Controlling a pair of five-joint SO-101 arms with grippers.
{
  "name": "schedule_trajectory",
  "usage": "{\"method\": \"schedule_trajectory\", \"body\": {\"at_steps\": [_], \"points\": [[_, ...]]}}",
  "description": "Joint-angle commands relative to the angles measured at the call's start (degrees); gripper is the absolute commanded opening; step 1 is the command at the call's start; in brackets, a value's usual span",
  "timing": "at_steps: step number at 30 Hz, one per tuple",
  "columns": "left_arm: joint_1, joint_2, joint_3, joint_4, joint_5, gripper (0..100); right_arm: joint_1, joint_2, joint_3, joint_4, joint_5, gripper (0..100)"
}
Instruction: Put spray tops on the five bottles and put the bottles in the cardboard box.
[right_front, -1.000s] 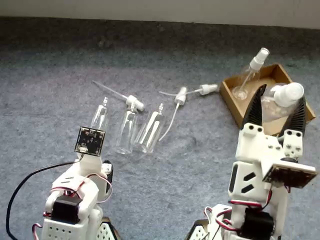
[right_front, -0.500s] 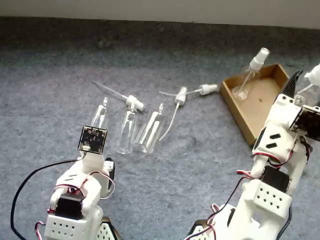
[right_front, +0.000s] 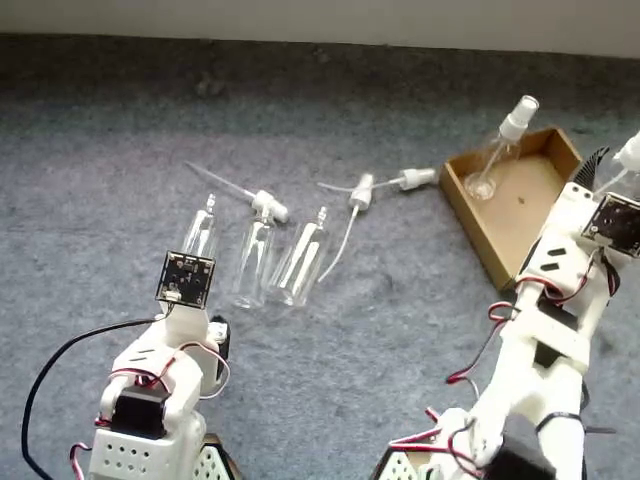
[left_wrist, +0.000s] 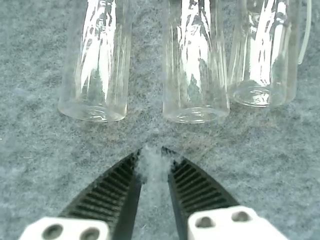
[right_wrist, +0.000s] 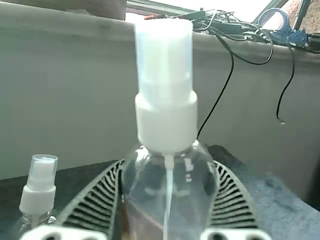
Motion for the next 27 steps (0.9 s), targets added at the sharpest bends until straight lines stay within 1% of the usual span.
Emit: {"method": "schedule_trajectory", "body": {"at_steps": [1, 3, 6, 11, 18, 27], "points": [[-0.6, -0.4, -0.1, -1.2, 0.4, 1, 1.3, 7.9, -9.5, -2.7, -6.0, 10.1], [-0.6, -0.4, -0.1, -1.2, 0.4, 1, 2.0, 13.4, -14.1, -2.7, -9.2, 10.1], [-0.6, -0.4, 0.0, -1.2, 0.4, 1, 2.2, 21.0, -21.4, -2.7, -11.3, 10.1], [-0.6, -0.4, 0.0, -1.2, 0.4, 1, 1.6, 31.9, -31.8, -2.9, -11.6, 10.1], [-0.6, -0.4, 0.0, -1.2, 0.4, 1, -1.5, 43.2, -43.6, -2.9, -11.6, 10.1], [-0.6, -0.4, 0.0, -1.2, 0.4, 1, -5.8, 51.0, -50.0, -2.9, -11.2, 10.1]]}}
